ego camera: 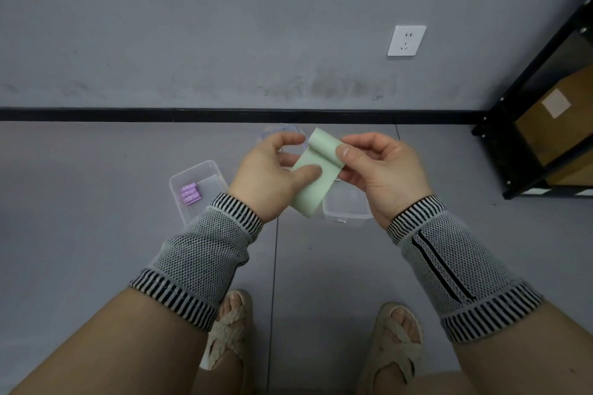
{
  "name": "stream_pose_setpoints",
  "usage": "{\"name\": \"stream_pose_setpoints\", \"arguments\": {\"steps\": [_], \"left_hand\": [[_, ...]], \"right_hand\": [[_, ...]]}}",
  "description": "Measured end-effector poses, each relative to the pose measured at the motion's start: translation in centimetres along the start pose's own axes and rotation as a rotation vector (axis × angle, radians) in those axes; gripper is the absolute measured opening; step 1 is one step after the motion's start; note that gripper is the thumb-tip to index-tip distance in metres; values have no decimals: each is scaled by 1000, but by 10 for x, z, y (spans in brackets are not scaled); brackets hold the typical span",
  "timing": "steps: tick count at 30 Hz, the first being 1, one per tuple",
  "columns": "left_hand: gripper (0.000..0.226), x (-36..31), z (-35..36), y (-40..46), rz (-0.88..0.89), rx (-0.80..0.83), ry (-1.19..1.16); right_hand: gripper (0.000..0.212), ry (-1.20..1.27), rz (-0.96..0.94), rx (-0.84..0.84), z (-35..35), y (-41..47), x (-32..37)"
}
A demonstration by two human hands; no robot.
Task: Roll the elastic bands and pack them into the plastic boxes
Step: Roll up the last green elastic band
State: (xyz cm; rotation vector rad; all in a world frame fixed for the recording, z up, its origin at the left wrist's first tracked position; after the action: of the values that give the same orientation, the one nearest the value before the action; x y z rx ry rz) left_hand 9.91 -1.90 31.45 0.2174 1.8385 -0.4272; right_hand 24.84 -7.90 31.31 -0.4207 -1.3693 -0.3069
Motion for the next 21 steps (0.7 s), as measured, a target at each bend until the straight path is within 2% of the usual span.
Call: {"name": "stream_pose_setpoints", "arguments": {"steps": [3,7,14,17,21], "left_hand": [[26,-5,-4,0,22,-31,-20],[24,-6,-9,-1,27,-84,-128],[26,-8,-7,-1,48,-60,-80],[34,-7,-10,0,52,-48,-21],[47,-6,-12,2,60,46,137]], "right_hand": [[15,-51,-73,-41,-2,-1,5],[24,-353,-255,-3,10,-7,20],[27,-517,-450,-9,22,-18,29],[32,-490,-407,101,29,-20,25],[31,-395,-245,203,28,-17,12]]}}
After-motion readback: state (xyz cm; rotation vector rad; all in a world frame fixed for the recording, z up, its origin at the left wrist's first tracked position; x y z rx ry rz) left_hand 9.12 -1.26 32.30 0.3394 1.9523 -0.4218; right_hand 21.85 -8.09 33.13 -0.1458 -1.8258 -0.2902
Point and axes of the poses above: each hand's wrist, its own y-axis towards the middle knuckle, its own z-axis out of the palm, x = y × z, the point moved 10 cm from there along y, towards the middle knuckle, and after that the axes turned 2 degrees about -z, right-handed, at the moved point
